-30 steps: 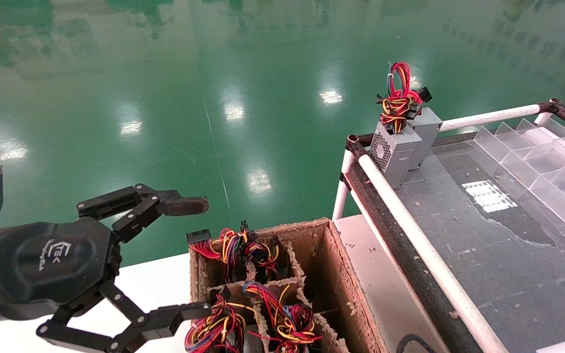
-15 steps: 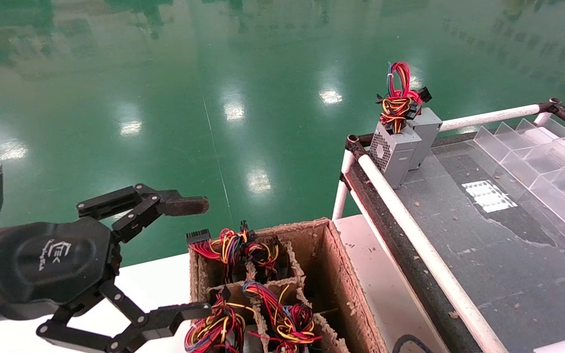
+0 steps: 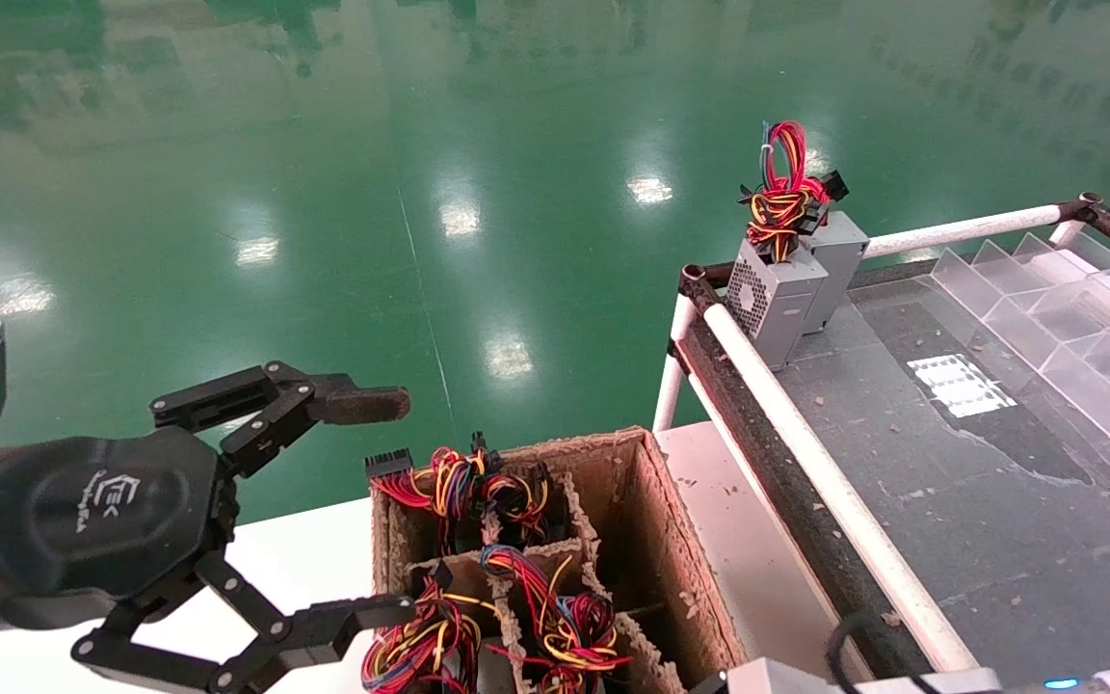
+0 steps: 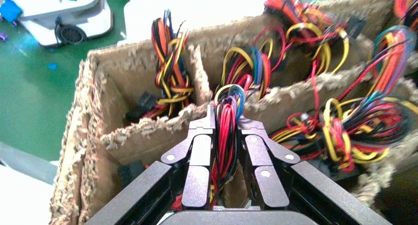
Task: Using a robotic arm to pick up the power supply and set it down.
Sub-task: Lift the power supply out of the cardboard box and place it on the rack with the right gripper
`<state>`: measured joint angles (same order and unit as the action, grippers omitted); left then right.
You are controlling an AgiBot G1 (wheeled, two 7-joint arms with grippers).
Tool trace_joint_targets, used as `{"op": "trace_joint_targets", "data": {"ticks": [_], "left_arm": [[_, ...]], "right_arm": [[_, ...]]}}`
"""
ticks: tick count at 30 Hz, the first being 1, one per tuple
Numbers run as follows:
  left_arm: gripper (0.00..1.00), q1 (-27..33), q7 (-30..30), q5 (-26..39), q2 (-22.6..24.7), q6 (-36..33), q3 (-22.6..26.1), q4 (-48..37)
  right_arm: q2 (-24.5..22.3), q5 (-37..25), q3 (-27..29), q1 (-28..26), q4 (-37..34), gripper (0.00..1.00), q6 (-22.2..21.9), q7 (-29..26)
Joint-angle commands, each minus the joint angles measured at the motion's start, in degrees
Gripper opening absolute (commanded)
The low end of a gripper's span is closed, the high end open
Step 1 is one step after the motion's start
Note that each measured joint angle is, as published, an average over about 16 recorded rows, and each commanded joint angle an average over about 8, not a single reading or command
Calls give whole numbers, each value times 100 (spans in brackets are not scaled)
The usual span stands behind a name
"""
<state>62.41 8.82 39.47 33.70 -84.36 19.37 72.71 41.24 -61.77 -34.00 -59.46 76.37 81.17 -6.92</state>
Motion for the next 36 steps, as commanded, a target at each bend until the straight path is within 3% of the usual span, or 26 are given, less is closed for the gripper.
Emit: {"op": "trace_joint_targets", "data": {"ticks": [1,8,22,31,36], "left_arm": [[100,0,0,0,0,0,0,0],[100,0,0,-1,0,0,1,0],[100,1,-1,-2,-1,1,2,0],[100,1,-2,-2,-1,1,3,0],[100,1,-2,-3,-1,2,4,0]], "right_arm": [[-30,72,33,11,10,0,17,14],[-127,294,181,66,12,0,-37,104],[-575,1357,826,150,25,0,-49,273],[-923,2454,1478,-34,-138,0,-91,126],[-1033,2674,1719,-264,-323,0,-131,196]]}}
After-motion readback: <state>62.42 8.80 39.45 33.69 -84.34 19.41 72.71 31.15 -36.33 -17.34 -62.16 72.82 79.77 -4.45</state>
